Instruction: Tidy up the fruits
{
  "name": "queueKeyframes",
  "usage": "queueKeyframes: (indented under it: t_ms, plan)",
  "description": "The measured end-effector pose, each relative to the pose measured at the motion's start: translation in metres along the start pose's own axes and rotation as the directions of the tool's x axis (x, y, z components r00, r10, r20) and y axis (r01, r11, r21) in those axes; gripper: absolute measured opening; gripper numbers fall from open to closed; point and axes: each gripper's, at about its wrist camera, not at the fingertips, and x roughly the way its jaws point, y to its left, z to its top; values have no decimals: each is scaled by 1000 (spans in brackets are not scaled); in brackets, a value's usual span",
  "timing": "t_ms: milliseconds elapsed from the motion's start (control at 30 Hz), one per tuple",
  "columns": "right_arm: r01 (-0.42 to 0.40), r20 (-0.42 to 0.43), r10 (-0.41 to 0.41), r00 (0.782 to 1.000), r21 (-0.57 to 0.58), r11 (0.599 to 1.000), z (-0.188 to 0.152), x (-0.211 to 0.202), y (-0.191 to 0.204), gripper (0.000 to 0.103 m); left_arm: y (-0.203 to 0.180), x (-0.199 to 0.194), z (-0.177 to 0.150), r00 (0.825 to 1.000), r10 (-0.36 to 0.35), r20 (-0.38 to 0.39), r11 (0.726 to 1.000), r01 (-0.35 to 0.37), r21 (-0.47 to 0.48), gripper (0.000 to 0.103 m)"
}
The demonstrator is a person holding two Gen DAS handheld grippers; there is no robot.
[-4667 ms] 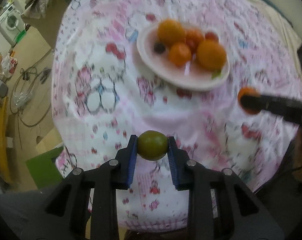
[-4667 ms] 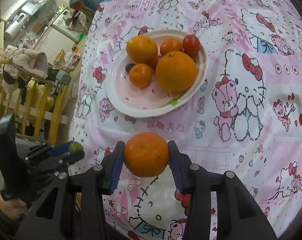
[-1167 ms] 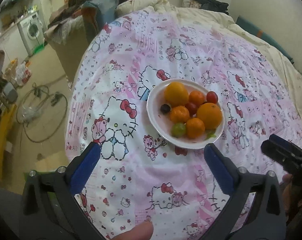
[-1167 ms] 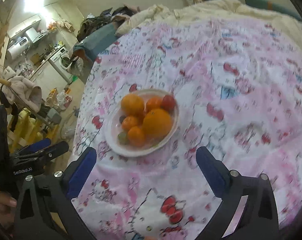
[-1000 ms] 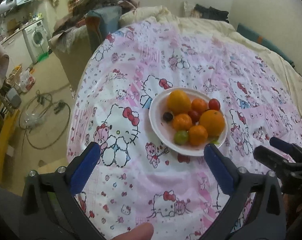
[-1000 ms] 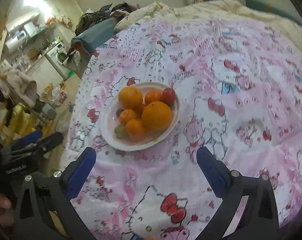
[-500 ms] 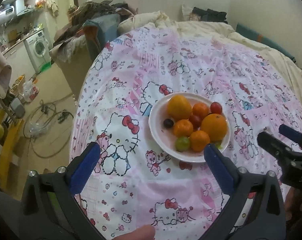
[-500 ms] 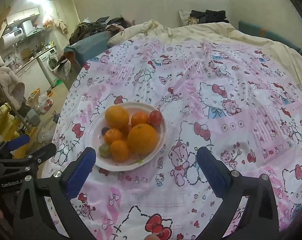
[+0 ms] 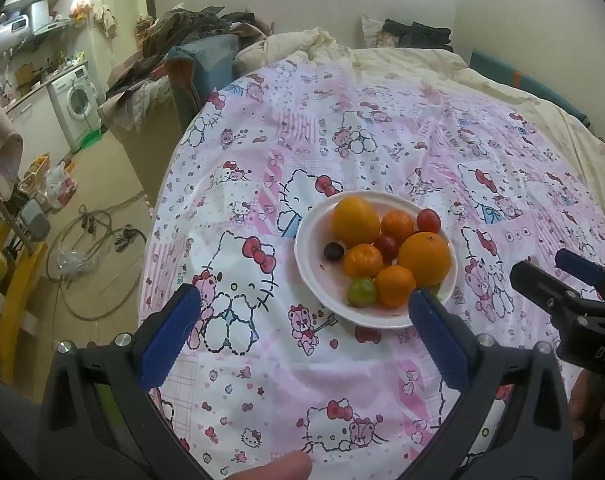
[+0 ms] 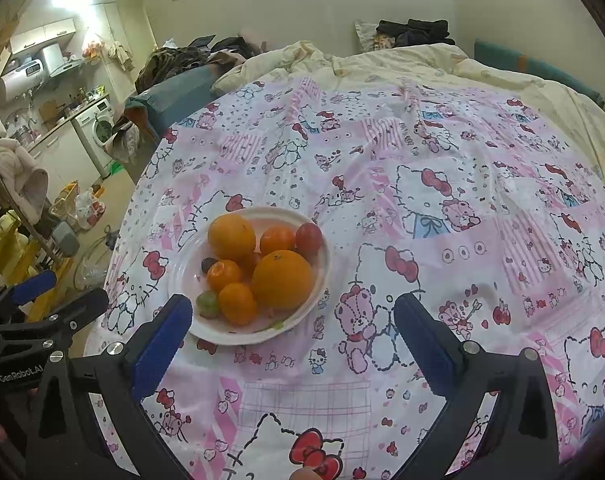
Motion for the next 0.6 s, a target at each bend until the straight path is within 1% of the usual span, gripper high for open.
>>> queueKeyframes:
  t_ms: [600]
  plan:
    - [2, 3, -2, 1000, -2, 1000, 0, 0, -2, 103, 2, 0, 1, 1000, -3, 0, 1000, 3, -7, 102]
